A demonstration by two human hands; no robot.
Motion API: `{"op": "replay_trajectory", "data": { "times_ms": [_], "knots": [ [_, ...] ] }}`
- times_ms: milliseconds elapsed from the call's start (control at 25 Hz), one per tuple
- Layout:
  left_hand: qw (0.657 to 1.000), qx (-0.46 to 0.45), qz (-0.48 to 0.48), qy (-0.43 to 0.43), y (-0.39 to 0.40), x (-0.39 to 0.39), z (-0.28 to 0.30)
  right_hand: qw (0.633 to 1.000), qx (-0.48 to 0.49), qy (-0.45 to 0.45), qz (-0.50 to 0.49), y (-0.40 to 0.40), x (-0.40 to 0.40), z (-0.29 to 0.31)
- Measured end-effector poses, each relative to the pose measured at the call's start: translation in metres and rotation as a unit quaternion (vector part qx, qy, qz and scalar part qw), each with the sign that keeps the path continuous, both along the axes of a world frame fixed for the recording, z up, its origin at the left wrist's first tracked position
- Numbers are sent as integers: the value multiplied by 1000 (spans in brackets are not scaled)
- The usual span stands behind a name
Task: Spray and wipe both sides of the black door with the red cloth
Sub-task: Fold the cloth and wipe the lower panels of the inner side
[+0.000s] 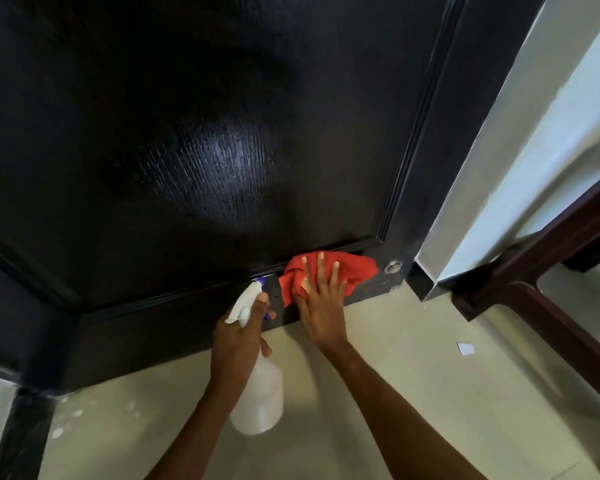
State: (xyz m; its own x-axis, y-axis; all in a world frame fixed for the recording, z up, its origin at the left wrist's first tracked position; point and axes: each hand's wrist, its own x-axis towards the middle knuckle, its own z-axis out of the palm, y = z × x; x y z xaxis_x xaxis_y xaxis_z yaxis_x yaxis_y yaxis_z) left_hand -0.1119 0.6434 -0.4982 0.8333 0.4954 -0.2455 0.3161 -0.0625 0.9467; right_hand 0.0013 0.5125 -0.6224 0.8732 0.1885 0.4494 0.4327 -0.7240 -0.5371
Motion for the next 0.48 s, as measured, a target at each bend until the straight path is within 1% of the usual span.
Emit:
{"op": "replay_trajectory", "data": {
  "times_ms": [40,80,120,160,200,240,280,320,360,400,440,480],
  "knots": [
    [1000,-2,-1,-4,-3,1,-1,1000,-14,-14,-5,-14,11,-3],
    [1000,-4,-3,-10,-4,1,-1,999,-5,-27,-30,-31,24,-8],
    [1000,-4,-4,-14,-3,0,-2,997,11,-19,-73,-47,39,-12],
    [1000,-6,-2,-14,-1,-2,-3,990,43,3,-133,-61,52,-9],
    [1000,-5,3,-13,4,-6,-5,975,107,32,-191,-69,66,-9],
    [1000,-3,7,-7,11,-11,-9,950,200,73,-228,-69,73,0],
    [1000,-2,15,0,18,-16,-11,911,309,120,-244,-64,78,7],
    [1000,1,23,7,27,-23,-13,869,395,160,-251,-53,81,14],
    [999,7,28,14,37,-30,-15,825,461,188,-267,-40,79,21],
    [999,13,33,25,48,-39,-15,793,491,209,-294,-23,75,24],
    [998,18,39,36,59,-49,-16,775,500,240,-303,-1,64,25],
    [998,23,46,39,71,-59,-15,780,493,269,-275,21,49,14]
  ]
}}
